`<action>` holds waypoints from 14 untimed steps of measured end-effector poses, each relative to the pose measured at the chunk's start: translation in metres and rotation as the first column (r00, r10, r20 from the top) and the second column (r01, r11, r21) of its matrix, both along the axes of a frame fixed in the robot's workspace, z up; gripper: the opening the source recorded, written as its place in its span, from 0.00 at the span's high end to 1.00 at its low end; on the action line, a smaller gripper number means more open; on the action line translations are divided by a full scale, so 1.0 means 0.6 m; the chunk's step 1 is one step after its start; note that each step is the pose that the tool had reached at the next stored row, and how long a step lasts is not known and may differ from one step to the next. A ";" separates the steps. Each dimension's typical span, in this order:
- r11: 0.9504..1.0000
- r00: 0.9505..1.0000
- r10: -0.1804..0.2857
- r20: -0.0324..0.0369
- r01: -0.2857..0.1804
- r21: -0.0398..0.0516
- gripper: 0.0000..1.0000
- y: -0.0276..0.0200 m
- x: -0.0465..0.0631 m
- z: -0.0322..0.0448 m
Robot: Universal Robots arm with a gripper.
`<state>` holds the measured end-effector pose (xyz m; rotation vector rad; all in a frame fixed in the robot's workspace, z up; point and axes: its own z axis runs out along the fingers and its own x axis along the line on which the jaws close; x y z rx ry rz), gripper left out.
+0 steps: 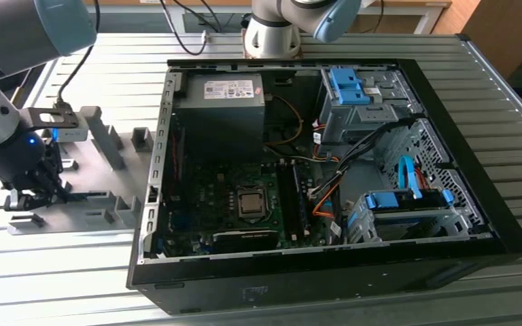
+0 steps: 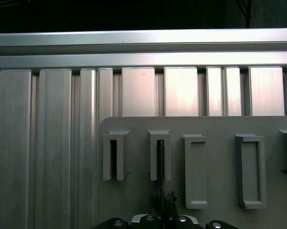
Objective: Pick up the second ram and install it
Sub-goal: 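Pick up the second ram and move it above second insertion slot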
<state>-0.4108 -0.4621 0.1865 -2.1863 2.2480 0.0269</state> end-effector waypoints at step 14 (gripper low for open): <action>1.000 1.000 0.000 0.000 0.000 0.000 0.85 -0.0002 0.000 -0.001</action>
